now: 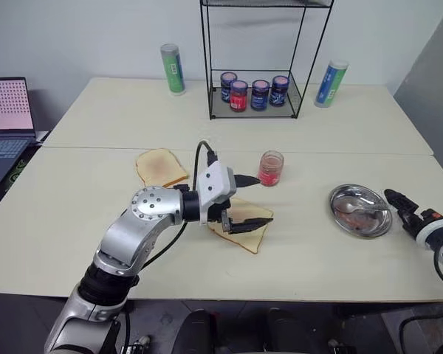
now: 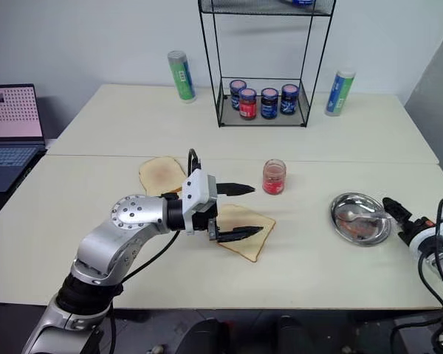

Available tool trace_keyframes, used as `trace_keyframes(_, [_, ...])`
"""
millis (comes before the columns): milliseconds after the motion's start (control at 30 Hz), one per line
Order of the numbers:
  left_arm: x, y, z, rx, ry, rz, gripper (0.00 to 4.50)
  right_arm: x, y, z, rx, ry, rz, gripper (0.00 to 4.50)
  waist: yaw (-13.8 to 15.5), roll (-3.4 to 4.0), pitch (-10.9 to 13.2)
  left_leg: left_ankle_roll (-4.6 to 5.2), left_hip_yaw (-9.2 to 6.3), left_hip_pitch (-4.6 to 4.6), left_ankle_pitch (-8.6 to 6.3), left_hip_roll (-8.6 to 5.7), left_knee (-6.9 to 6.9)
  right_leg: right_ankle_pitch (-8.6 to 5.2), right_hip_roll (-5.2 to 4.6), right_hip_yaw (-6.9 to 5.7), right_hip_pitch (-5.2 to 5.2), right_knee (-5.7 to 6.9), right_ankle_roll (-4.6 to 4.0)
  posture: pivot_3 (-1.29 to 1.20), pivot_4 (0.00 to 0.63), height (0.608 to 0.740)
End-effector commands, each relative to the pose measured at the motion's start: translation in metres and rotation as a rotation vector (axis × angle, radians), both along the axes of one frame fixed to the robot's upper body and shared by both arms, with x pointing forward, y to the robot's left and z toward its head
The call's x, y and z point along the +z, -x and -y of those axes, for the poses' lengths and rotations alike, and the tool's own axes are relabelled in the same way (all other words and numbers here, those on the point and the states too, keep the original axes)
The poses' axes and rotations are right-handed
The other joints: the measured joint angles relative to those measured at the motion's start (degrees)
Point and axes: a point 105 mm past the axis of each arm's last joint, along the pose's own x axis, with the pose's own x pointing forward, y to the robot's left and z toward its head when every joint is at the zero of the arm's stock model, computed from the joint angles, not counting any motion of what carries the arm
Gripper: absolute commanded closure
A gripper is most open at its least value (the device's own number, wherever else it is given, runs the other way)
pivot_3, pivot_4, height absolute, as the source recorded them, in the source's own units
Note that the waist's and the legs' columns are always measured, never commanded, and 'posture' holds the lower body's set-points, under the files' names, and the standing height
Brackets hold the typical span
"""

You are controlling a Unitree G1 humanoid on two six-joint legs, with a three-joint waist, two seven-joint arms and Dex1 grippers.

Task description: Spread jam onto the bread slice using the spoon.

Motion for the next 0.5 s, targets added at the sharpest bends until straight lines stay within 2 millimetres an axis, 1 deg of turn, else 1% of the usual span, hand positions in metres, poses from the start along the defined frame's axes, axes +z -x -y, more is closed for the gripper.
trace_keyframes(33, [0.015,0.001,0.001,0.001,0.032,0.06,0.07,0.025,0.003,0.003,-0.007,0.018,0.058,0.0,0.02,0.01,0.0,0.0,0.0,0.0,0.0,0.0,0.0,-0.01,0.0,0.0,0.0,0.0,0.02,0.0,0.15,0.74])
trace_keyframes(133, [0.017,-0.002,0.0,0.003,0.033,0.069,0.07,0.039,0.004,-0.004,0.007,-0.015,0.09,0.0,0.01,0.01,0.0,0.0,0.0,0.0,0.0,0.01,-0.01,-0.01,0.01,0.0,0.0,0.01,0.03,0.0,0.15,0.74])
trace_keyframes(200, [0.017,-0.003,0.001,0.003,0.035,0.072,0.07,0.043,0.006,-0.013,0.026,-0.037,0.092,0.0,-0.05,0.02,-0.01,0.0,0.01,0.01,0.0,0.01,-0.01,-0.01,0.02,0.02,0.0,0.01,0.02,0.0,0.15,0.74])
trace_keyframes(400, [0.018,-0.005,0.005,-0.002,0.047,0.078,0.07,0.04,0.005,-0.042,0.031,-0.115,0.064,0.0,-0.07,0.03,-0.01,0.0,-0.02,-0.01,0.0,0.04,-0.01,-0.03,0.04,0.0,0.0,0.01,0.05,0.0,0.15,0.74])
trace_keyframes(500, [0.019,-0.005,0.006,0.0,0.049,0.08,0.07,0.035,0.002,-0.049,0.009,-0.129,0.032,0.0,-0.06,0.03,-0.01,0.0,-0.01,-0.02,0.0,0.01,-0.01,-0.04,0.02,0.01,-0.01,0.0,0.06,0.0,0.15,0.74])
